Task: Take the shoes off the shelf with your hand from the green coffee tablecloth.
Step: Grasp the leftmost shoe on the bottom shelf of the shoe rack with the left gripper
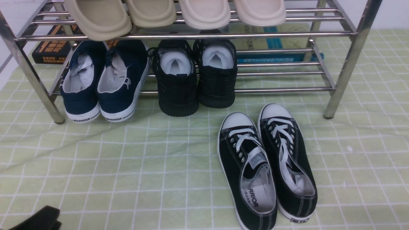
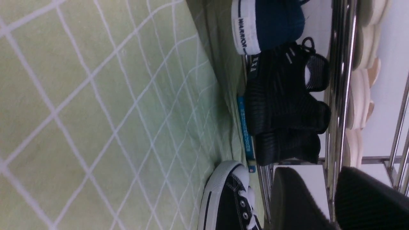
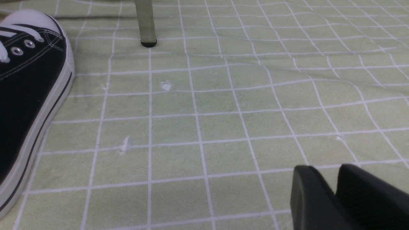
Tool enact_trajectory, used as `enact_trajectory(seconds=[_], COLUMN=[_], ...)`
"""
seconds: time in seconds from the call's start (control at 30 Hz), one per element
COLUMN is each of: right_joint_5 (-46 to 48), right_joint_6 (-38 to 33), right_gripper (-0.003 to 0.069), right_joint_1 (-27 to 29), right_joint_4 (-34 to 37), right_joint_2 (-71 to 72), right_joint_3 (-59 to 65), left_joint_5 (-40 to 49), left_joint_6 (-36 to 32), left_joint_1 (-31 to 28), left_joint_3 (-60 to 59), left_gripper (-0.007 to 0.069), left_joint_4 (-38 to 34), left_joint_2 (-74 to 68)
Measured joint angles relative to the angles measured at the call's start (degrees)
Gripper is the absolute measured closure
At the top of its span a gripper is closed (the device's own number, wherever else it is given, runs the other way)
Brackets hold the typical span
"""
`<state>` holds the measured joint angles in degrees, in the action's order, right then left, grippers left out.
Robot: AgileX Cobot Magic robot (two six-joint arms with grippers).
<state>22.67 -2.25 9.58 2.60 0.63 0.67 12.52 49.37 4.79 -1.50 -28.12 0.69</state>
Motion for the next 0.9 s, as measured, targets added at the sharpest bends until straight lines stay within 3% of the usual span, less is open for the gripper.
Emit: enact_trajectory(seconds=[0.13, 0.17, 0.33, 0.43, 0.53, 0.6, 0.7, 0.9], right_joint_5=[0.0, 0.0, 0.0, 0.0, 0.0, 0.0, 0.0, 0.0], right_joint_6=[0.0, 0.0, 0.0, 0.0, 0.0, 0.0, 0.0, 0.0], right_gripper=[0.0496, 0.0494, 0.0487, 0.0484, 0.0484, 0.048, 0.0476, 0.0469], right_joint_1=[0.0, 0.0, 0.0, 0.0, 0.0, 0.0, 0.0, 0.0], right_joint_4=[0.0, 0.0, 0.0, 0.0, 0.0, 0.0, 0.0, 0.0], right_joint_2=[0.0, 0.0, 0.0, 0.0, 0.0, 0.0, 0.0, 0.0], right_joint_3=[0.0, 0.0, 0.0, 0.0, 0.0, 0.0, 0.0, 0.0], left_joint_5=[-4.92, -4.82, 2.51, 9.2, 16.2, 25.3, 31.76, 31.63], left_joint_6=[-1.83, -2.53, -6.24, -6.83, -7.07, -7.52, -7.78, -8.91], left_joint_1=[0.0, 0.0, 0.0, 0.0, 0.0, 0.0, 0.0, 0.0], left_joint_3=[0.0, 0.76, 10.22, 16.69, 21.97, 29.0, 37.16, 51.02], left_gripper=[0.0398, 0.0433, 0.0592, 0.0624, 0.0624, 0.0624, 0.0613, 0.0483], left_joint_4=[2.14, 2.93, 8.68, 13.96, 18.38, 25.05, 34.29, 44.51], left_joint_2=[0.0, 0.0, -3.64, -10.41, -18.53, -29.05, -40.67, -57.24])
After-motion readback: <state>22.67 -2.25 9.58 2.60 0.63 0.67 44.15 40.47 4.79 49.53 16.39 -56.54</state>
